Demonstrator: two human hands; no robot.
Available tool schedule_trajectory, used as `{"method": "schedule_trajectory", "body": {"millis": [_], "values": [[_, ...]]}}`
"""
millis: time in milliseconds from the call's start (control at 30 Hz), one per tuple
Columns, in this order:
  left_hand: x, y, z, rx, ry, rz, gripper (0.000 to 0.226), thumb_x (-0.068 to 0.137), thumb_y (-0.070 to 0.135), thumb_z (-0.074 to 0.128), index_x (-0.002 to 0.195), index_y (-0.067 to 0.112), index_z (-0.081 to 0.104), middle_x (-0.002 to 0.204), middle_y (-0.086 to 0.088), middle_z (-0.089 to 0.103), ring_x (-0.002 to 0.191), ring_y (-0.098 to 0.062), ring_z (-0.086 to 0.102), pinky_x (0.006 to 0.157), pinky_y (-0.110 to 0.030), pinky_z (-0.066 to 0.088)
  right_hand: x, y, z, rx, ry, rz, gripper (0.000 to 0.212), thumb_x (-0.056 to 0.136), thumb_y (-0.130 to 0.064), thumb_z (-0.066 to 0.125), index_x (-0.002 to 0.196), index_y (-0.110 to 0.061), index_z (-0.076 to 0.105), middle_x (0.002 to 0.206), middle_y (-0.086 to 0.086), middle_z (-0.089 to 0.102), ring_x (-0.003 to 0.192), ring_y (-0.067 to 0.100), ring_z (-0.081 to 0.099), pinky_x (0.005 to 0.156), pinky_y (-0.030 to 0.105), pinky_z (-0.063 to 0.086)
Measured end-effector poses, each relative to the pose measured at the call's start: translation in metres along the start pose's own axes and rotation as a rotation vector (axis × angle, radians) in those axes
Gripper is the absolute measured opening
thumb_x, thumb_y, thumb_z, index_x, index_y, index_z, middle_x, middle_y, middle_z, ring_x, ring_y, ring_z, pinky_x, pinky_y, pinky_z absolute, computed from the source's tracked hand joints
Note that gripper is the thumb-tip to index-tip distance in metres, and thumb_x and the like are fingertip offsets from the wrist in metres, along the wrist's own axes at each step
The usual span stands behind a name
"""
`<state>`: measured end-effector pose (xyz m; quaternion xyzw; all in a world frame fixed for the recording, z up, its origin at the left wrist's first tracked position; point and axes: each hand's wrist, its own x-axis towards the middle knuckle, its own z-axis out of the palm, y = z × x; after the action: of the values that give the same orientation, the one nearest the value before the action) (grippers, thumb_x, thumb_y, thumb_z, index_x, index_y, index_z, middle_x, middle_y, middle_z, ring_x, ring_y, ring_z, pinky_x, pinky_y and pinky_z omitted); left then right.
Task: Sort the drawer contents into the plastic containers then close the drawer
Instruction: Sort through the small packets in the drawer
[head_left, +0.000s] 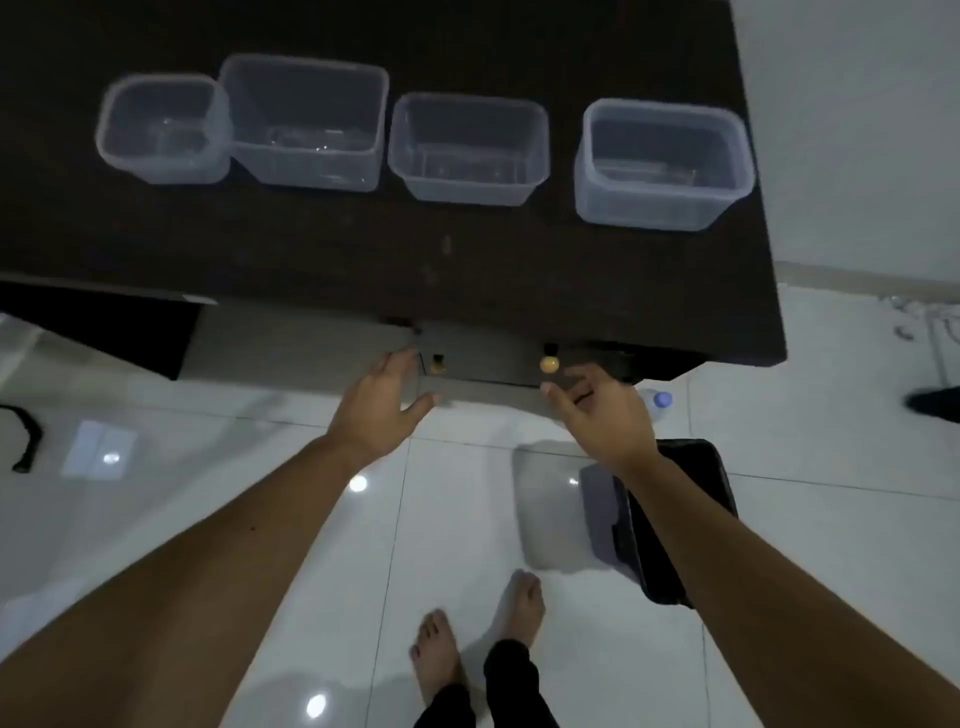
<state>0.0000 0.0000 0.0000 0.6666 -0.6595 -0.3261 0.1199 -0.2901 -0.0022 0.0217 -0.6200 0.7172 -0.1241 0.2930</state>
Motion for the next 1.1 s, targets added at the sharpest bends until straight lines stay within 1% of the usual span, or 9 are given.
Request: {"method": "schedule_trajectory", "body": {"millis": [200,333,433,600,733,833,933,1033,1100], "values": [[0.013,-0.007,0.037,-0.245,0.214,-0.073,0.058,0.097,0.041,0.071,0.146,0.018,0.050,0.144,0.001,0.060,0.129,-0.024,0.058,0.106,-0.040,0.051,0.013,0.008,0.032,0.106,0.119,-0.109,0.037,0.098,-0.050,0.063,0.115,-0.018,0.067,0.082,-0.014,0.069,0.081,0.017,0.071,0.077,0.044,0.059],[0.026,-0.014,0.050,-0.454,0.431,-0.202,0.056,0.091,0.040,0.079,0.135,0.017,0.053,0.131,0.002,0.064,0.121,-0.018,0.061,0.101,-0.041,0.055,0.027,0.016,0.043,0.211,0.165,-0.111,0.048,0.094,-0.062,0.058,0.108,-0.018,0.071,0.083,-0.009,0.074,0.079,0.012,0.072,0.079,0.045,0.061],[0.033,-0.018,0.057,-0.536,0.447,-0.224,0.053,0.091,0.038,0.080,0.133,0.016,0.056,0.127,0.000,0.067,0.120,-0.016,0.063,0.101,-0.043,0.057,0.031,0.022,0.048,0.207,0.196,-0.139,0.053,0.094,-0.067,0.052,0.106,-0.019,0.070,0.083,-0.008,0.076,0.079,0.012,0.073,0.078,0.045,0.061],[0.040,-0.017,0.056,-0.588,0.446,-0.202,0.040,0.091,0.026,0.081,0.124,0.013,0.061,0.114,-0.001,0.070,0.111,-0.019,0.067,0.097,-0.034,0.057,0.029,0.020,0.055,0.213,0.268,-0.190,0.038,0.100,-0.053,0.056,0.099,-0.016,0.067,0.077,-0.006,0.071,0.073,0.017,0.069,0.072,0.046,0.060],[0.048,-0.018,0.054,-0.637,0.486,-0.215,0.025,0.089,0.017,0.082,0.107,0.017,0.064,0.104,-0.007,0.076,0.102,-0.023,0.074,0.098,-0.040,0.060,0.028,0.020,0.057,0.217,0.312,-0.201,0.031,0.101,-0.045,0.061,0.096,-0.014,0.066,0.074,-0.005,0.066,0.071,0.018,0.066,0.070,0.045,0.058],[0.051,-0.017,0.051,-0.646,0.503,-0.216,0.023,0.089,0.013,0.082,0.105,0.015,0.065,0.102,-0.004,0.076,0.100,-0.021,0.074,0.098,-0.038,0.059,0.029,0.020,0.057,0.215,0.318,-0.206,0.032,0.101,-0.046,0.061,0.094,-0.015,0.065,0.073,-0.004,0.067,0.070,0.018,0.066,0.069,0.045,0.057],[0.050,-0.019,0.049,-0.613,0.491,-0.169,0.022,0.091,0.013,0.080,0.105,0.014,0.062,0.097,-0.002,0.073,0.091,-0.016,0.072,0.092,-0.029,0.058,0.027,0.020,0.057,0.211,0.320,-0.225,0.030,0.102,-0.043,0.060,0.093,-0.015,0.063,0.071,-0.005,0.065,0.067,0.018,0.064,0.067,0.044,0.057],[0.041,-0.023,0.048,-0.513,0.480,-0.108,0.022,0.094,0.016,0.078,0.104,0.015,0.058,0.084,0.004,0.068,0.077,-0.002,0.066,0.075,-0.004,0.050,0.018,0.023,0.059,0.219,0.324,-0.240,0.028,0.102,-0.042,0.061,0.091,-0.016,0.061,0.070,-0.006,0.063,0.066,0.017,0.062,0.065,0.042,0.055],[0.030,-0.026,0.049,-0.459,0.472,-0.084,0.022,0.095,0.017,0.076,0.104,0.015,0.057,0.083,0.003,0.069,0.076,-0.001,0.065,0.069,0.001,0.046,0.007,0.025,0.063,0.237,0.318,-0.235,0.027,0.101,-0.040,0.062,0.090,-0.015,0.061,0.071,-0.006,0.064,0.068,0.017,0.063,0.066,0.041,0.055]]}}
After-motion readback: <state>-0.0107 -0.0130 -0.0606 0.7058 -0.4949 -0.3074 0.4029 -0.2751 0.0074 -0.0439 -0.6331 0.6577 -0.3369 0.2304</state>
